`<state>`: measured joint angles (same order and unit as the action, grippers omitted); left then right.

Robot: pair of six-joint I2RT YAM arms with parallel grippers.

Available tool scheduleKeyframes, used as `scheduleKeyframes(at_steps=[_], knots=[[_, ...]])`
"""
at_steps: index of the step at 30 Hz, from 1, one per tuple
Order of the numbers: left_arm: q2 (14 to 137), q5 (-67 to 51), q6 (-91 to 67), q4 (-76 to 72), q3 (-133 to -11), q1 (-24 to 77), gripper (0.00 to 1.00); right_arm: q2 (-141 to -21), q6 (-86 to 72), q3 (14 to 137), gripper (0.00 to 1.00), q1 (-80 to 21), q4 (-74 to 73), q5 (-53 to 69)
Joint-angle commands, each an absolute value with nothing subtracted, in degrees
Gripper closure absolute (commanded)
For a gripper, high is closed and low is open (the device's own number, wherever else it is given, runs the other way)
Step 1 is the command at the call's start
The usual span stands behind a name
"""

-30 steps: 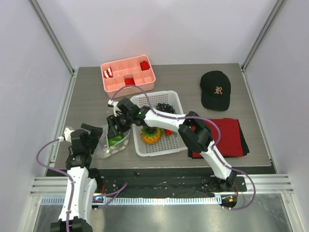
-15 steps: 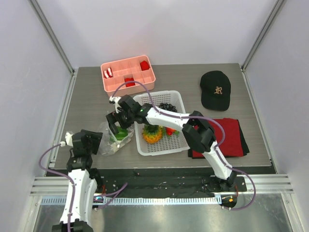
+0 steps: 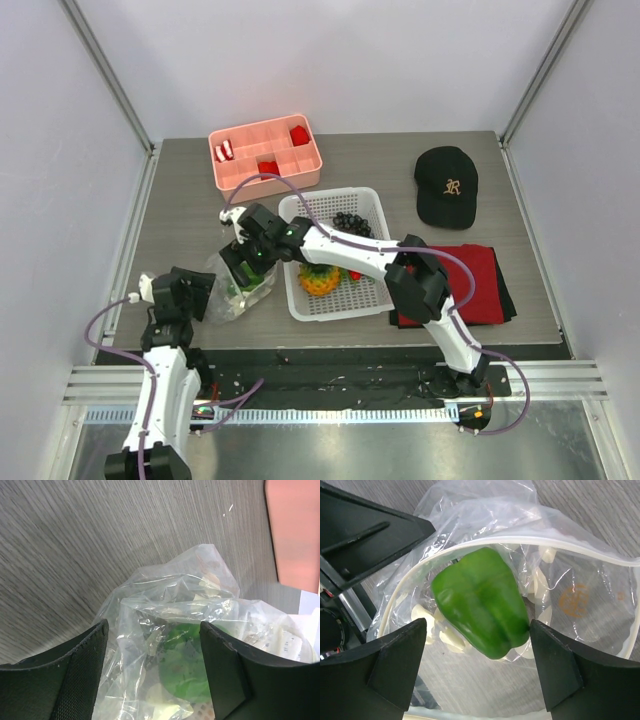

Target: Open the zip-top bag and remove the fake food

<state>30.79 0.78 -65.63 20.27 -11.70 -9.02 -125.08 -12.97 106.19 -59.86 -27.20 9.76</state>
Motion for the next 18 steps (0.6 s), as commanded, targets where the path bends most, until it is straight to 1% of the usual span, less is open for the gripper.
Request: scheduleKeyframes(at_steps=[1, 4, 5, 8, 11, 14, 16, 18], knots=[[31.11, -1.56, -65.83, 16.44, -10.99, -9.23, 0.31, -125.67, -10.20, 108.72, 0.11, -60.29, -26.46, 10.28], [32.34, -2.63, -66.00, 14.69, -10.46, -9.32, 0.38, -127.96, -9.58, 110.47, 0.10, -60.21, -25.58, 10.55], [32.69, -3.42, -66.09, 14.16, -10.28, -9.23, 0.39, -129.53, -9.41, 111.44, 0.08, -60.29, -25.40, 10.89], [34.10, -4.13, -66.01, 13.18, -9.84, -9.14, 0.40, -131.65, -9.40, 111.88, 0.04, -60.29, -24.18, 11.42], [34.98, -4.57, -66.01, 12.22, -9.23, -9.23, 0.41, -133.32, -9.40, 112.50, 0.03, -60.29, -23.64, 11.60], [34.54, -4.66, -66.27, 12.13, -8.79, -9.23, 0.41, -134.12, -9.58, 112.94, 0.04, -60.29, -23.64, 11.07], [33.84, -4.22, -66.27, 12.39, -8.79, -9.23, 0.40, -133.68, -9.93, 112.85, 0.07, -60.29, -23.82, 10.81], [33.31, -3.78, -66.01, 13.27, -9.05, -9.23, 0.40, -132.29, -10.37, 112.76, 0.24, -60.29, -23.99, 10.11]])
